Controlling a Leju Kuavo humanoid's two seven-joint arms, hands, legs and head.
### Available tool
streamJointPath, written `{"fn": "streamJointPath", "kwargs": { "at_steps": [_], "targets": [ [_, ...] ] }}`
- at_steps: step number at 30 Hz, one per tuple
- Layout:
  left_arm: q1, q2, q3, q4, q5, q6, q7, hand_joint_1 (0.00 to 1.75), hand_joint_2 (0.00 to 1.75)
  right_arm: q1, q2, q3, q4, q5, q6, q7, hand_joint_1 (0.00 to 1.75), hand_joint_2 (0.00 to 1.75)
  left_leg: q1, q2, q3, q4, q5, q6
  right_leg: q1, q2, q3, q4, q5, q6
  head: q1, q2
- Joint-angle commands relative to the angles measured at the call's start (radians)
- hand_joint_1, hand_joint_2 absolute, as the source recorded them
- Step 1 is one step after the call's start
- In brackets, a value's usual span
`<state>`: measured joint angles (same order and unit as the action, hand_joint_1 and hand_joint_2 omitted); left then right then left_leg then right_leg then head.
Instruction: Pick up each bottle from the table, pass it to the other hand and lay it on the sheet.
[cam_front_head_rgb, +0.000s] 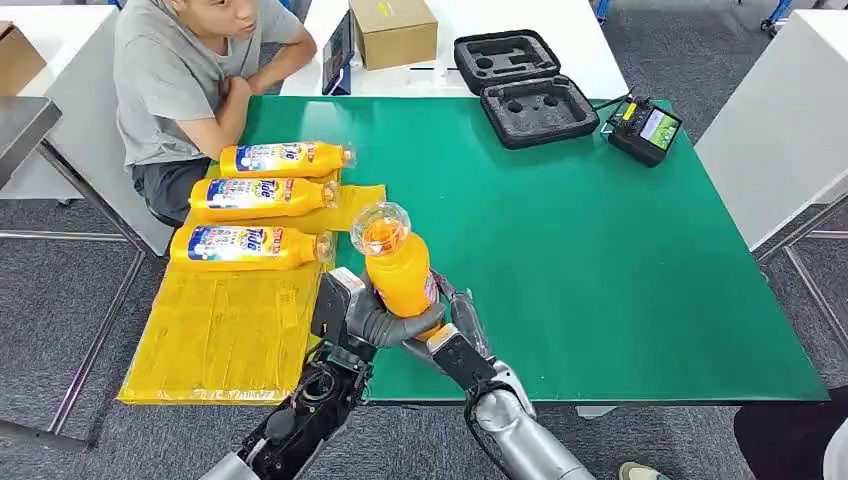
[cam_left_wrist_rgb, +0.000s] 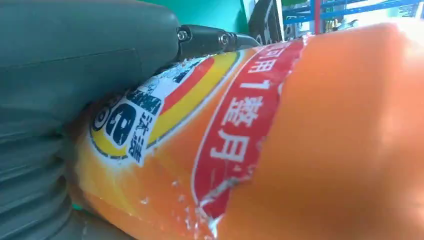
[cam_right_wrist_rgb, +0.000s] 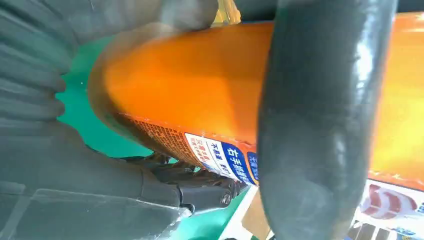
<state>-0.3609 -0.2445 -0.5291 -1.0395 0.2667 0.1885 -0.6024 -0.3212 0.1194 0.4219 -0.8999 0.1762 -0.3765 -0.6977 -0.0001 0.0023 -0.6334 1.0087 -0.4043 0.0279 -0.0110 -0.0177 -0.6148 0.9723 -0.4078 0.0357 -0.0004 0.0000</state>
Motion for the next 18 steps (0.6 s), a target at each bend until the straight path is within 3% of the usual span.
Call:
{"fn": "streamJointPath", "kwargs": {
  "at_steps": [1,4,11,18],
  "targets": [
    [-0.048,-0.005,-0.041,0.067,0.007,0.014,-0.010,1.62,1.75,-0.032,0.019,0.069,0.037,0.007,0.007,0.000,1.75,1.75,0.001,0.001,0.005,0.000,-0.002,-0.002,0.001,0.002,0.005,0.000,-0.002,-0.001,0.000,0.000],
    [-0.048,-0.004,-0.040,0.064,0.008,0.015,-0.011,1.75,1.75,-0.033,0.021,0.069,0.041,0.008,0.007,0.000,1.75,1.75,0.001,0.001,0.006,0.000,-0.003,-0.002,0.000,0.002,0.005,0.000,-0.002,-0.002,0.000,0.000],
    [-0.029,0.013,-0.034,-0.003,0.007,0.020,-0.032,1.75,1.75,-0.030,0.028,0.060,0.067,0.002,0.030,0.000,1.75,1.75,0.001,0.002,0.005,0.000,-0.003,-0.002,0.001,0.003,0.005,0.000,-0.002,-0.002,0.000,0.000],
    [-0.011,0.021,-0.034,-0.055,0.018,0.006,-0.030,1.75,1.75,-0.025,0.031,0.048,0.071,-0.014,0.053,0.000,1.62,1.75,0.001,0.001,0.004,0.000,-0.002,-0.002,0.001,0.003,0.004,0.000,-0.002,-0.001,0.000,0.000]
  ]
}}
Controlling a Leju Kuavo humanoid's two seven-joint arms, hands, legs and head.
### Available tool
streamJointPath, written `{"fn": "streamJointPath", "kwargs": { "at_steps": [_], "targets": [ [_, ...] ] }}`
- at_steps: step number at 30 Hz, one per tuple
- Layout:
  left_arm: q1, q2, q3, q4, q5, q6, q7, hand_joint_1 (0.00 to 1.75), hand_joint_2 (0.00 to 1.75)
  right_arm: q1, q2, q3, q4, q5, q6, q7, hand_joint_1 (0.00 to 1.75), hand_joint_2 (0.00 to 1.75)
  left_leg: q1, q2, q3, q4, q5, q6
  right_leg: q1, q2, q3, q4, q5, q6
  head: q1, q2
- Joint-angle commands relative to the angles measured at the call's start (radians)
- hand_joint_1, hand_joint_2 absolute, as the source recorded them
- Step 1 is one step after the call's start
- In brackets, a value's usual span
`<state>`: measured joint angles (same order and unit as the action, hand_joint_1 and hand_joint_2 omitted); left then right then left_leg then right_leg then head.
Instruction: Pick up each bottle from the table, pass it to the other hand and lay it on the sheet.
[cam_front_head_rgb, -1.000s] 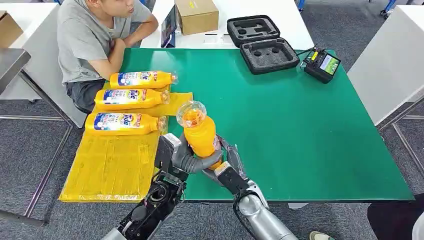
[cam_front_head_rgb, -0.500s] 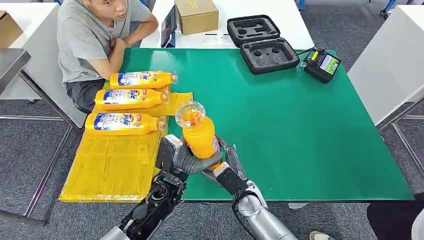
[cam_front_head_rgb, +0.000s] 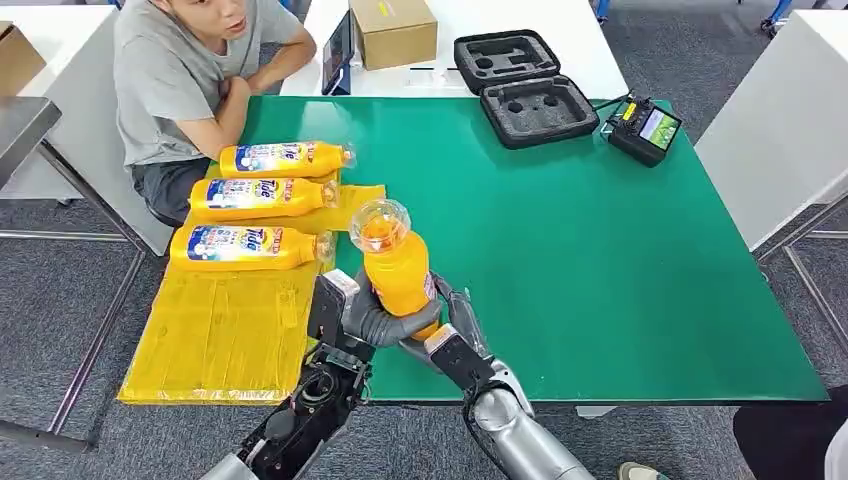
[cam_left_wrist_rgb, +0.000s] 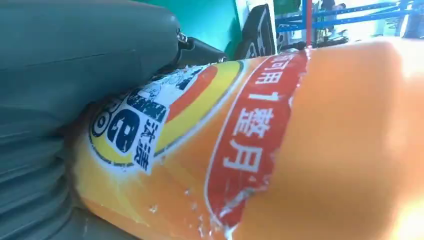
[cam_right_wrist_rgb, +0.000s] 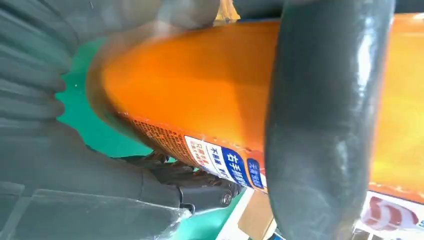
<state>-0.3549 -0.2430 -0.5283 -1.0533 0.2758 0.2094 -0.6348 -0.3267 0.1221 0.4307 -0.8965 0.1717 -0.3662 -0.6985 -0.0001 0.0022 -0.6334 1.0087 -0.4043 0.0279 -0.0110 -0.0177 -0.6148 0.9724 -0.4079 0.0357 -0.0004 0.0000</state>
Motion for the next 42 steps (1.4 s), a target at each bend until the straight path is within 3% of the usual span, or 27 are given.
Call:
{"fn": "streamJointPath", "kwargs": {
  "at_steps": [1,12,13,14,15,16,28,31,34,42],
  "targets": [
    [-0.017,0.022,-0.030,-0.058,0.008,-0.009,0.001,1.75,1.75,-0.017,0.029,0.034,0.074,-0.012,0.050,0.000,1.41,1.75,0.001,0.001,0.004,0.000,-0.002,-0.002,0.001,0.002,0.004,0.000,-0.001,-0.001,0.000,0.000],
    [-0.017,0.023,-0.027,-0.061,0.005,-0.002,-0.002,1.75,1.75,-0.017,0.029,0.033,0.076,-0.012,0.051,0.000,1.41,1.75,0.000,0.000,0.003,0.000,-0.001,-0.001,0.000,0.001,0.002,0.000,-0.001,-0.001,0.000,0.000],
    [-0.016,0.025,-0.025,-0.065,0.001,0.004,-0.004,1.75,1.75,-0.017,0.032,0.031,0.081,-0.014,0.055,0.000,1.13,1.75,0.001,0.000,0.006,0.000,-0.003,-0.002,0.001,0.002,0.005,0.000,-0.002,-0.002,0.000,0.000],
    [-0.016,0.028,-0.021,-0.070,-0.002,0.012,-0.006,1.75,1.75,-0.016,0.032,0.028,0.086,-0.016,0.060,0.000,0.42,1.75,0.001,0.000,0.004,0.000,-0.002,-0.002,0.001,0.001,0.004,0.000,-0.002,-0.001,0.000,0.000],
    [-0.014,0.029,-0.017,-0.077,-0.008,0.023,-0.008,1.75,1.75,-0.016,0.035,0.024,0.090,-0.022,0.069,0.000,0.12,1.75,0.001,0.000,0.003,0.000,-0.001,-0.001,0.001,0.001,0.002,0.000,-0.001,-0.001,0.000,0.000],
    [-0.012,0.032,-0.012,-0.084,-0.008,0.028,-0.007,1.75,1.75,-0.016,0.037,0.020,0.091,-0.026,0.074,0.000,0.00,1.75,0.001,0.001,0.005,0.000,-0.003,-0.002,0.001,0.002,0.005,0.000,-0.002,-0.002,0.000,0.000],
    [0.006,0.081,0.103,-0.142,-0.019,0.131,-0.019,1.75,1.75,0.045,0.040,0.046,0.012,-0.032,0.181,0.000,0.00,1.75,0.002,0.001,0.006,0.000,-0.003,-0.002,0.001,0.002,0.005,-0.001,-0.002,-0.002,0.000,0.000],
    [0.012,0.094,0.117,-0.144,-0.022,0.136,-0.027,1.75,1.75,0.050,0.035,0.049,0.017,-0.025,0.179,0.000,0.00,1.75,0.002,0.002,0.012,-0.001,-0.005,-0.003,0.001,0.005,0.010,-0.001,-0.004,-0.003,0.000,0.000],
    [0.005,0.106,0.130,-0.150,-0.067,0.179,-0.053,1.75,1.75,0.048,0.033,0.036,0.042,-0.032,0.179,0.000,0.00,1.75,0.002,0.000,0.003,-0.001,-0.001,-0.001,0.001,0.001,0.003,-0.001,-0.001,-0.001,0.000,0.000],
    [0.005,0.106,0.130,-0.150,-0.067,0.179,-0.053,1.75,1.75,0.048,0.033,0.036,0.042,-0.032,0.179,0.000,0.00,1.75,0.001,-0.001,0.004,-0.001,-0.001,-0.001,0.000,0.001,0.003,0.000,-0.002,-0.001,0.000,0.000]
  ]
}}
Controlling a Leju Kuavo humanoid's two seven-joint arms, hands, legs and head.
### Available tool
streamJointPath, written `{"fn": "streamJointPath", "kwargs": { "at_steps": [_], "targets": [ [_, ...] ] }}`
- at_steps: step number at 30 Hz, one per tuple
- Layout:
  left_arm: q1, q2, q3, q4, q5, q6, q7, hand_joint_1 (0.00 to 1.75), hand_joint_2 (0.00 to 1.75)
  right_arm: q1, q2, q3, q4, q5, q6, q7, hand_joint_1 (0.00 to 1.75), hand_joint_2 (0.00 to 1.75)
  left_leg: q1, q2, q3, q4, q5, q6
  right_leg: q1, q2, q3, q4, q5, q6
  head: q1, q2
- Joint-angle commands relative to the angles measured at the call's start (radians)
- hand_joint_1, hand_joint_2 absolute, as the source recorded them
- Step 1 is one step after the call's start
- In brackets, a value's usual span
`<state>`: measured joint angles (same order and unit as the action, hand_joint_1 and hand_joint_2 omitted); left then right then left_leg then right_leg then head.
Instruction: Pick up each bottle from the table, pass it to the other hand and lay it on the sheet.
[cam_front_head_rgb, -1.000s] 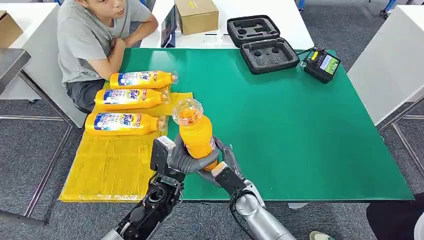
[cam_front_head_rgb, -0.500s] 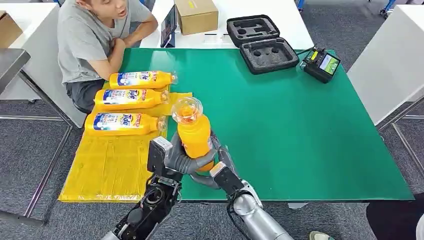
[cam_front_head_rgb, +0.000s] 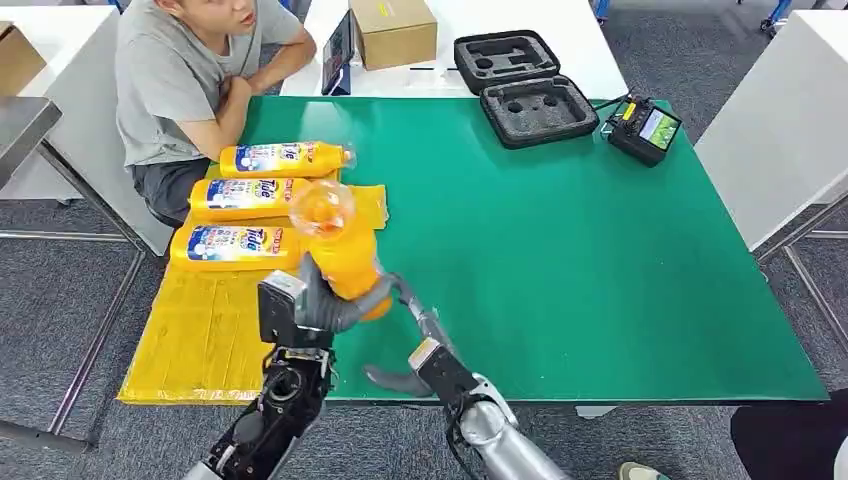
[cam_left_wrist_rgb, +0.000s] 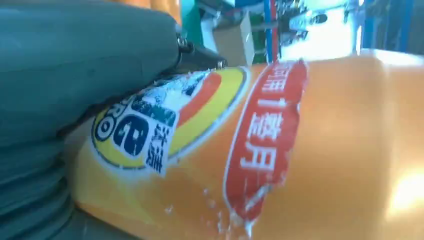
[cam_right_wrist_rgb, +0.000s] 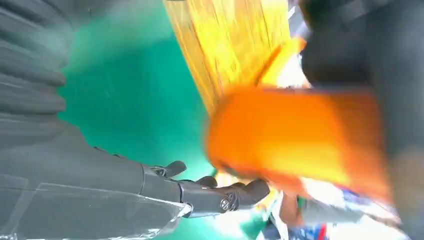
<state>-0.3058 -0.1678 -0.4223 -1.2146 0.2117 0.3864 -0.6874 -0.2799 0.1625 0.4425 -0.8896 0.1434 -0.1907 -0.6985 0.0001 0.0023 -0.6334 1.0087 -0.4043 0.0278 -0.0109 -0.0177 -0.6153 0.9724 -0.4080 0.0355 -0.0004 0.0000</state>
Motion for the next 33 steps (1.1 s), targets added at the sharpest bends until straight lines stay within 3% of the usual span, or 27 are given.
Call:
{"fn": "streamJointPath", "kwargs": {
  "at_steps": [1,6,9,16,18,25,28,33],
  "targets": [
    [-0.044,0.031,0.024,0.011,-0.003,0.002,0.000,1.75,1.75,0.001,-0.007,0.025,0.035,-0.004,0.004,0.000,0.00,1.75,0.001,0.000,0.003,0.000,-0.001,-0.001,0.000,0.001,0.003,-0.001,-0.001,-0.001,0.000,0.000],
    [-0.049,0.057,0.029,-0.022,-0.053,0.033,0.007,1.75,1.75,0.000,-0.007,0.021,0.041,-0.009,0.006,0.000,0.00,1.75,0.001,0.000,0.004,0.000,-0.002,-0.002,0.001,0.002,0.004,0.000,-0.001,-0.001,0.000,0.000],
    [-0.089,0.129,-0.017,0.027,-0.306,0.138,0.056,1.75,1.75,0.006,-0.011,0.008,0.045,-0.012,0.003,0.000,0.00,1.75,0.001,0.001,0.005,-0.001,-0.002,-0.002,0.000,0.002,0.005,-0.001,-0.001,-0.002,0.000,0.000],
    [-0.089,0.129,-0.017,0.027,-0.306,0.138,0.056,1.75,1.75,0.006,-0.011,0.008,0.045,-0.012,0.003,0.000,0.00,1.75,0.001,0.000,0.003,-0.001,-0.001,-0.001,0.000,0.001,0.002,-0.001,-0.001,-0.001,0.000,0.000],
    [-0.113,0.185,-0.025,0.075,-0.490,0.208,0.128,1.75,1.75,0.015,-0.014,-0.007,0.044,-0.015,0.004,0.000,0.00,1.75,0.001,0.000,0.004,-0.001,-0.001,-0.001,0.001,0.001,0.003,-0.001,-0.001,-0.001,0.000,0.000],
    [-0.122,0.382,0.017,0.175,-0.854,0.251,0.248,1.75,1.75,0.040,-0.022,-0.026,0.018,-0.012,0.025,0.000,0.00,1.75,0.001,0.003,0.006,-0.002,-0.001,-0.002,0.000,0.004,0.004,-0.001,-0.001,-0.002,0.000,0.000],
    [-0.076,0.469,0.065,0.127,-0.988,0.225,0.302,1.75,1.75,0.024,-0.016,-0.031,0.039,-0.005,0.045,0.000,0.00,1.75,0.002,0.006,0.006,-0.002,-0.002,-0.002,0.001,0.008,0.003,0.000,0.000,-0.002,0.000,0.000],
    [-0.034,0.555,0.112,0.069,-1.138,0.169,0.364,1.75,1.75,0.015,-0.019,-0.026,0.042,-0.013,0.058,0.000,0.00,1.75,0.003,0.011,0.006,-0.001,-0.003,-0.003,0.003,0.010,0.003,0.000,-0.001,-0.002,0.000,0.000]
  ]
}}
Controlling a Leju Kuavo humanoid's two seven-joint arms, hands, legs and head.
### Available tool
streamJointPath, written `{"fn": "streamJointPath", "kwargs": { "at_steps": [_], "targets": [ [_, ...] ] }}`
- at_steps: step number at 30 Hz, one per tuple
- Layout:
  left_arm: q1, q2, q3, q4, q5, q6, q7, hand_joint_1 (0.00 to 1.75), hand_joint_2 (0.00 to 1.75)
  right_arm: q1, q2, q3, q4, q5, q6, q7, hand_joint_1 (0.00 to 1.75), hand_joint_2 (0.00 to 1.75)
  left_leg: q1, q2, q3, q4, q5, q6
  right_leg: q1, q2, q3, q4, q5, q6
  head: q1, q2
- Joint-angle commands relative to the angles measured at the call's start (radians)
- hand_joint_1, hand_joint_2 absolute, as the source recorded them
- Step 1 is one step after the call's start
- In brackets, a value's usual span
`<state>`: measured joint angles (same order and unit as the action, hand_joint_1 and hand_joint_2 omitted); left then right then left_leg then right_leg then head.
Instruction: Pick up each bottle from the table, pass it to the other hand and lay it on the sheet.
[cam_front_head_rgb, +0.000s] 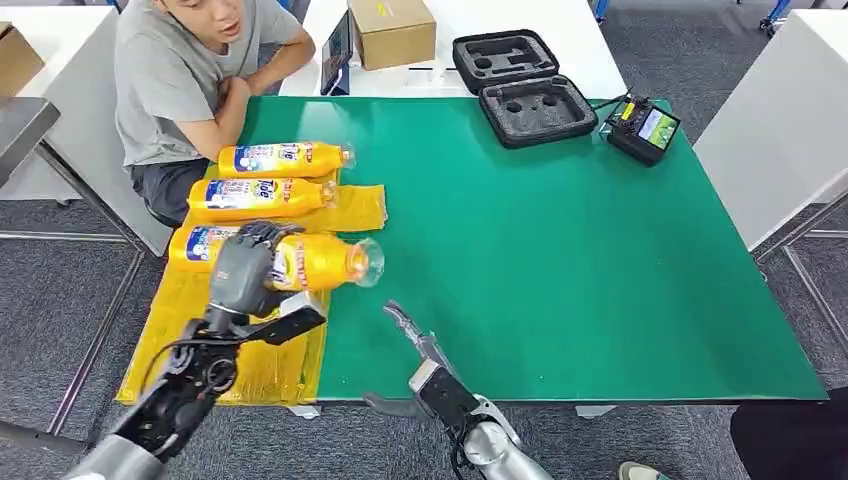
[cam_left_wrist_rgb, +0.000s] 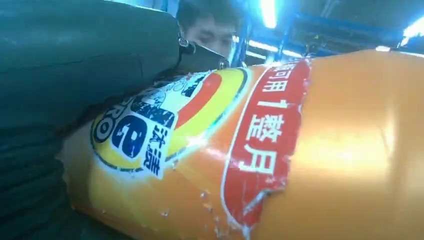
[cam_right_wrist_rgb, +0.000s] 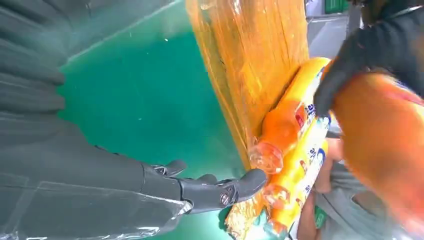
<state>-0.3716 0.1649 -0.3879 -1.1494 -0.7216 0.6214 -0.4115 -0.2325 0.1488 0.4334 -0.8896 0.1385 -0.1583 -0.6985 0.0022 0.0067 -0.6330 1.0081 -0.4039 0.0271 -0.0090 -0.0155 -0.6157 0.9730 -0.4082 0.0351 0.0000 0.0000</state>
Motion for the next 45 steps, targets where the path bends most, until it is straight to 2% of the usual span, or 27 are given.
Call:
{"fn": "streamJointPath", "kwargs": {
  "at_steps": [1,4,9,12,13,16,18,22,25,29,32,35,36,38,42,44,45],
  "targets": [
    [0.040,0.247,0.084,-0.011,-0.235,-0.095,0.103,1.75,1.75,-0.035,-0.004,-0.016,0.047,-0.010,0.030,0.000,0.00,1.75,0.001,0.003,0.005,0.000,-0.003,-0.001,0.001,0.004,0.004,0.000,-0.001,-0.001,0.000,0.000],
    [0.060,0.281,0.107,-0.048,-0.241,-0.125,0.107,1.75,1.75,-0.040,-0.004,-0.013,0.054,-0.012,0.032,0.000,0.00,1.75,0.001,0.004,0.005,0.000,-0.003,-0.002,0.001,0.005,0.003,0.000,-0.002,-0.002,0.000,0.000],
    [0.065,0.291,0.100,-0.057,-0.266,-0.154,0.121,1.75,1.75,-0.041,-0.004,-0.011,0.056,-0.012,0.036,0.000,0.00,1.75,0.001,0.001,0.002,0.000,-0.001,-0.001,0.001,0.002,0.001,0.000,-0.001,-0.002,0.000,0.000],
    [0.145,0.381,0.132,-0.126,-0.253,-0.222,0.125,1.75,1.75,-0.039,-0.004,-0.004,0.052,-0.016,0.044,0.000,0.00,1.75,0.001,0.002,0.002,0.000,-0.002,-0.001,0.001,0.003,0.001,0.000,-0.001,-0.002,0.000,0.000],
    [0.180,0.416,0.148,-0.150,-0.238,-0.242,0.116,1.75,1.75,-0.041,-0.004,-0.001,0.054,-0.017,0.044,0.000,0.00,1.75,0.001,0.006,0.006,0.000,-0.004,-0.002,0.001,0.008,0.004,0.000,-0.002,-0.002,0.001,0.000],
    [0.223,0.452,0.164,-0.205,-0.213,-0.299,0.103,1.75,1.75,-0.046,-0.005,0.001,0.057,-0.027,0.050,0.000,0.00,1.75,0.001,0.005,0.003,0.000,-0.003,-0.002,0.001,0.008,0.001,0.000,-0.001,-0.002,0.000,0.000],
    [0.171,0.459,0.150,-0.199,-0.180,-0.366,0.086,1.75,1.75,-0.058,0.001,-0.001,0.071,-0.031,0.052,0.000,0.00,1.75,0.002,0.005,0.003,0.000,-0.003,-0.003,0.001,0.008,0.001,0.000,-0.002,-0.002,0.000,0.000],
    [0.054,0.408,0.075,-0.110,-0.116,-0.465,0.040,1.75,1.75,-0.076,0.009,-0.001,0.088,-0.036,0.050,0.000,0.00,1.75,0.003,-0.002,0.000,0.000,-0.001,-0.003,0.002,0.001,-0.001,0.000,-0.002,-0.003,0.001,0.000],
    [0.055,0.382,0.048,-0.102,-0.063,-0.499,0.024,1.75,1.75,-0.071,0.006,0.001,0.077,-0.039,0.050,0.000,0.00,1.75,0.002,0.000,0.001,-0.001,-0.001,-0.002,0.001,0.003,0.000,-0.001,-0.002,-0.003,0.001,0.000],
    [0.116,0.325,0.019,-0.092,-0.013,-0.501,0.025,1.75,1.75,-0.050,0.003,0.004,0.052,-0.041,0.041,0.000,0.00,1.75,0.001,0.000,0.007,-0.003,-0.002,-0.003,0.000,0.004,0.005,-0.002,-0.002,-0.003,0.001,0.000],
    [0.110,0.267,-0.004,-0.040,0.001,-0.473,0.022,1.75,1.75,-0.040,0.000,0.006,0.039,-0.041,0.031,0.000,0.00,1.75,0.000,-0.001,0.008,-0.003,-0.003,-0.003,0.000,0.002,0.006,-0.002,-0.003,-0.003,0.000,0.000],
    [0.107,0.195,-0.024,0.018,-0.017,-0.379,0.016,1.75,1.75,-0.048,0.000,0.011,0.051,-0.037,0.036,0.000,0.00,1.75,-0.001,-0.001,0.004,-0.003,-0.001,-0.002,-0.001,0.002,0.002,-0.002,-0.002,-0.002,0.000,0.000],
    [0.107,0.195,-0.024,0.018,-0.017,-0.379,0.016,1.75,1.75,-0.048,0.000,0.011,0.051,-0.037,0.036,0.000,0.00,1.75,0.000,-0.002,0.007,-0.004,-0.001,-0.003,-0.001,0.001,0.006,-0.003,-0.003,-0.002,0.000,0.000],
    [0.107,0.195,-0.024,0.018,-0.017,-0.379,0.016,1.75,1.75,-0.048,0.000,0.011,0.051,-0.037,0.036,0.000,0.00,1.75,0.000,0.000,0.003,-0.002,-0.001,-0.002,0.000,0.003,0.001,-0.001,-0.001,-0.002,0.000,0.000],
    [0.109,0.198,-0.026,0.024,-0.021,-0.372,0.014,1.75,1.75,-0.053,0.002,0.009,0.058,-0.039,0.037,0.000,0.00,1.75,0.001,0.000,0.006,-0.002,-0.003,-0.003,0.000,0.004,0.004,-0.001,-0.002,-0.003,0.000,0.000],
    [0.097,0.174,-0.039,0.066,-0.043,-0.340,0.019,1.75,1.75,-0.063,0.002,0.012,0.068,-0.037,0.031,0.000,0.00,1.75,0.001,0.000,0.003,-0.001,-0.002,-0.003,0.000,0.003,0.001,-0.001,-0.001,-0.003,0.000,0.000],
    [0.085,0.157,-0.049,0.101,-0.084,-0.288,0.028,1.75,1.75,-0.067,0.000,0.013,0.073,-0.039,0.031,0.000,0.00,1.75,0.001,-0.001,0.007,-0.002,-0.003,-0.003,0.001,0.003,0.005,-0.002,-0.003,-0.003,0.000,0.000]
  ]
}}
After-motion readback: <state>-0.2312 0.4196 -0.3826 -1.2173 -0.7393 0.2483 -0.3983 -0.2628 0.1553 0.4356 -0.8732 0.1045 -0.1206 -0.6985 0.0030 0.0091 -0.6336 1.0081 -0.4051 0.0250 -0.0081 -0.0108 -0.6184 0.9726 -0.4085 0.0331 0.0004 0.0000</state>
